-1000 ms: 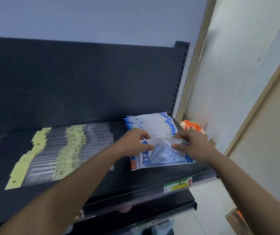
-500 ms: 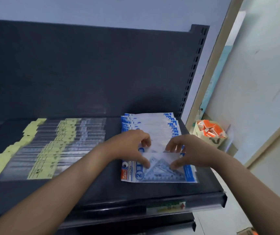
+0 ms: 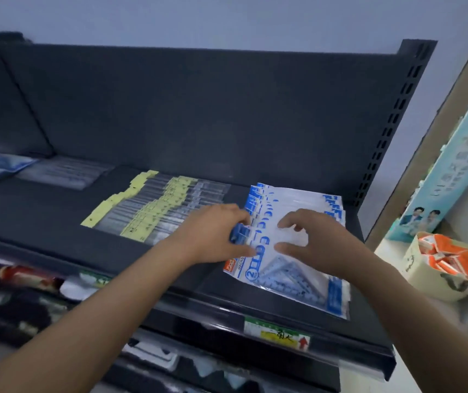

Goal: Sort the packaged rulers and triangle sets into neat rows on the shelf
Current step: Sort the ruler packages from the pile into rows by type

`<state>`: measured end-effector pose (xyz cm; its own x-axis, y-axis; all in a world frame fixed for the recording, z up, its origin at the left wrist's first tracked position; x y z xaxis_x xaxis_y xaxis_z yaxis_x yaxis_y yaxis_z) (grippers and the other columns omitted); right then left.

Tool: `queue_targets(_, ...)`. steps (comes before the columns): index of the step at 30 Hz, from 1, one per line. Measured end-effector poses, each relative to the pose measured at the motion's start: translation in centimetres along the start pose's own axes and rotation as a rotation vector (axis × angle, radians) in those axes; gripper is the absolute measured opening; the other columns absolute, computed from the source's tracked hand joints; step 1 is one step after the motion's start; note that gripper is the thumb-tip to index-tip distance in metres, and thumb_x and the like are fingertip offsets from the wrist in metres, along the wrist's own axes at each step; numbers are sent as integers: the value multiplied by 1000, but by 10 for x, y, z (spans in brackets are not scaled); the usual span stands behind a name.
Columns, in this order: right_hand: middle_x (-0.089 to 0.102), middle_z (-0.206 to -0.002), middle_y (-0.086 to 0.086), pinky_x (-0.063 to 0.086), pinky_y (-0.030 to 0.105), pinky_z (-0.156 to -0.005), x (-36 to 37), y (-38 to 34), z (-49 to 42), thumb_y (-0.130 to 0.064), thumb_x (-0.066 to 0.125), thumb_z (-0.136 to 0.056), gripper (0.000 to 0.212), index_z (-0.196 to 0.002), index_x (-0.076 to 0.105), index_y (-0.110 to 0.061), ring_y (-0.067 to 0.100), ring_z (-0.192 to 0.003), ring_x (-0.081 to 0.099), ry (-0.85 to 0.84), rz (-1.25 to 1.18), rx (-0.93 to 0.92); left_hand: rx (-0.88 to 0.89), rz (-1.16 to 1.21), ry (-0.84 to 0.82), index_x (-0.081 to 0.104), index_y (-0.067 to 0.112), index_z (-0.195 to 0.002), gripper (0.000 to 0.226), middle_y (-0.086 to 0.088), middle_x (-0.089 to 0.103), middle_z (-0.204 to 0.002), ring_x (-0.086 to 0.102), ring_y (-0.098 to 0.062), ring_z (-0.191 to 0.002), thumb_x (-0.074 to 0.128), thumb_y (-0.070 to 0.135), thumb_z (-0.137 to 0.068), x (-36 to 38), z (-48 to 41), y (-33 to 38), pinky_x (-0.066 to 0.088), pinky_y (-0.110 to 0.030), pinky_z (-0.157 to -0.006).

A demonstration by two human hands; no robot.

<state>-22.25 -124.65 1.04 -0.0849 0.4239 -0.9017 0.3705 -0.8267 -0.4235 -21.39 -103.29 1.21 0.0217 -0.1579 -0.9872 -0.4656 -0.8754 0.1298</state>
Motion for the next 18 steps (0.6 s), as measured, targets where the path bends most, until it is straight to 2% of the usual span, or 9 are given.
queue_targets(2,59,-121,-9,40,26,-95,7,-23,-12,-42,68,-82,40,-118,58,-27,10,-109,53,-4,48,-62,-76,-159,48,55,25,-122,77,6,61,-117,58,-19,-106,54,81,-68,-11,19,-16,40,-31,-88)
queue_targets(4,58,-129,-2,38,30,-101,15,-53,-26,-41,67,-83,50,-127,54,-21,15,-118,52,35,101,-162,-179,-270,93,47,24,-134,97,4,55,-133,52,-19,-119,38,90,-64,-23,41,-38,37,-34,-97)
queue_targets(6,49,-139,1,34,33,-106,26,-89,-43,-45,63,-85,63,-139,43,-19,18,-128,44,78,131,-237,-273,-317,137,30,19,-148,118,1,35,-153,35,-20,-138,16,95,-59,-34,64,-64,26,-37,-110)
queue_targets(9,25,-155,0,24,38,-114,50,-149,-77,-61,50,-86,79,-150,19,-25,18,-141,24,20,203,-263,-389,-360,179,8,16,-155,129,-2,9,-162,10,-19,-149,-4,97,-54,-50,102,-116,12,-38,-118)
queue_targets(11,17,-158,1,21,39,-116,71,-192,-100,-67,43,-85,84,-151,12,-25,19,-144,18,-11,237,-266,-467,-395,180,5,17,-155,130,-4,7,-162,8,-21,-149,-7,97,-53,-60,130,-156,12,-39,-119)
queue_targets(13,17,-158,2,22,39,-115,93,-233,-123,-71,39,-83,87,-151,11,-24,20,-144,19,-9,268,-278,-544,-433,172,4,17,-155,129,-6,8,-162,9,-22,-149,-6,96,-54,-68,159,-201,13,-40,-119)
queue_targets(18,18,-158,5,23,42,-112,154,-352,-185,-69,40,-85,85,-151,11,-24,23,-143,21,36,273,-330,-726,-461,149,4,15,-155,129,-7,10,-162,11,-23,-148,2,97,-56,-89,240,-326,16,-40,-117)
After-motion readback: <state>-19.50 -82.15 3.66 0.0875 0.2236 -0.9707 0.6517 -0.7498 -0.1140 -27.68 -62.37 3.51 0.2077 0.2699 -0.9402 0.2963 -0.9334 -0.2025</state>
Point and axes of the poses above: each hand's wrist, its own z-axis away from the middle knuckle, its own x-axis out of the palm, y = z × x, the point moved 1 cm from there along -z, towards the middle knuckle
